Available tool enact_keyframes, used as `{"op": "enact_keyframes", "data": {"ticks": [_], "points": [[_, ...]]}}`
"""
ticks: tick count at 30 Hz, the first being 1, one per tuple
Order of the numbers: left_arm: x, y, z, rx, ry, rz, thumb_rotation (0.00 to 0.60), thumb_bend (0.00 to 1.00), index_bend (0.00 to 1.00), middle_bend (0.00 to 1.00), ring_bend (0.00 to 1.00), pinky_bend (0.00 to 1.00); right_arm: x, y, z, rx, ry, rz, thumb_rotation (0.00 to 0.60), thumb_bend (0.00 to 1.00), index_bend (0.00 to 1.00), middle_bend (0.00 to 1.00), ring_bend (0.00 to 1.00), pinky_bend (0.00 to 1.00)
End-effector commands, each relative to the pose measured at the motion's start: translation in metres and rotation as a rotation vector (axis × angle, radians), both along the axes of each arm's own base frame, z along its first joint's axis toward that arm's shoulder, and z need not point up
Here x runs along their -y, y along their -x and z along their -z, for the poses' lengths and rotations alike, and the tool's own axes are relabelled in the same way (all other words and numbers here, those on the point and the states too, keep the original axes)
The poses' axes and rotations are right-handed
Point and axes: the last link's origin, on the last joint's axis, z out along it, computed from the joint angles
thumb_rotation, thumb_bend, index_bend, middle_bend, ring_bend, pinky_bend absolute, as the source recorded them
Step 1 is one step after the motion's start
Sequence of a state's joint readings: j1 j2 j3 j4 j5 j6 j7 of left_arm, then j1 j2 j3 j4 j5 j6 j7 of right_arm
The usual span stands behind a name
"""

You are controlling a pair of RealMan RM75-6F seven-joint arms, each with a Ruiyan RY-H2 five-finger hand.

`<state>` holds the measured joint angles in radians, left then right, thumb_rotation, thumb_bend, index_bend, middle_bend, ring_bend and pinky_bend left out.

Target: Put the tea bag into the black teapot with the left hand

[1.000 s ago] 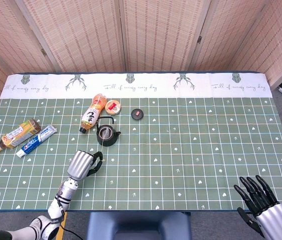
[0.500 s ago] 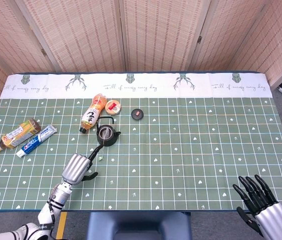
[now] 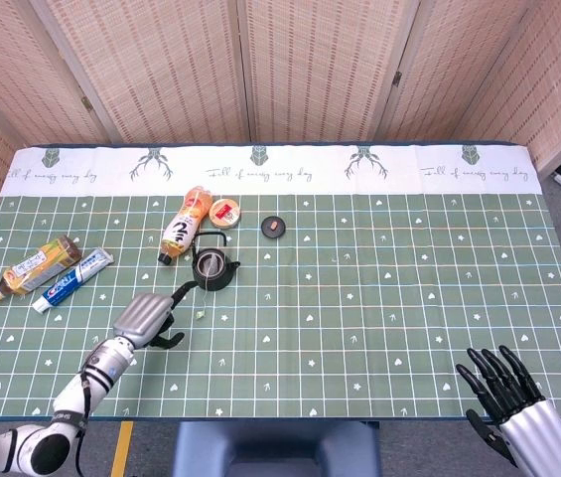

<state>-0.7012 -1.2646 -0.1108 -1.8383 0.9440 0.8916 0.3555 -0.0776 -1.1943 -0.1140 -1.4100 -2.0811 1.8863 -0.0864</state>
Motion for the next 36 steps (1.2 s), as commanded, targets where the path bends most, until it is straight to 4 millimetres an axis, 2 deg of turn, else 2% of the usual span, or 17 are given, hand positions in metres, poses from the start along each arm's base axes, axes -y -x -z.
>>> {"op": "enact_keyframes", "data": {"ticks": [1, 7, 15, 22, 36], "points": [[-0.023, -0.035, 0.002, -0.073, 0.025, 0.011, 0.6, 0.4, 0.0, 1.0, 1.0, 1.0, -0.001, 0.0, -0.001, 0.003, -0.001, -0.002, 0.6, 0.37, 0.0, 0.0, 0.07, 0.0], [-0.036, -0.048, 0.013, -0.117, 0.009, -0.02, 0.6, 0.4, 0.0, 1.0, 1.0, 1.0, -0.001, 0.001, -0.003, 0.009, 0.0, -0.005, 0.6, 0.37, 0.0, 0.0, 0.07, 0.0], [-0.051, -0.052, 0.027, -0.134, 0.016, -0.053, 0.6, 0.4, 0.0, 1.0, 1.0, 1.0, -0.002, 0.002, -0.005, 0.015, 0.001, -0.007, 0.6, 0.37, 0.0, 0.0, 0.07, 0.0], [-0.057, -0.046, 0.04, -0.15, 0.036, -0.073, 0.6, 0.4, 0.0, 1.0, 1.0, 1.0, -0.003, 0.002, -0.007, 0.024, 0.006, -0.012, 0.6, 0.36, 0.0, 0.0, 0.07, 0.0], [-0.068, -0.029, 0.045, -0.138, 0.063, -0.108, 0.6, 0.4, 0.0, 1.0, 1.0, 1.0, -0.001, 0.003, -0.007, 0.025, -0.001, -0.008, 0.6, 0.37, 0.0, 0.0, 0.07, 0.0]]}}
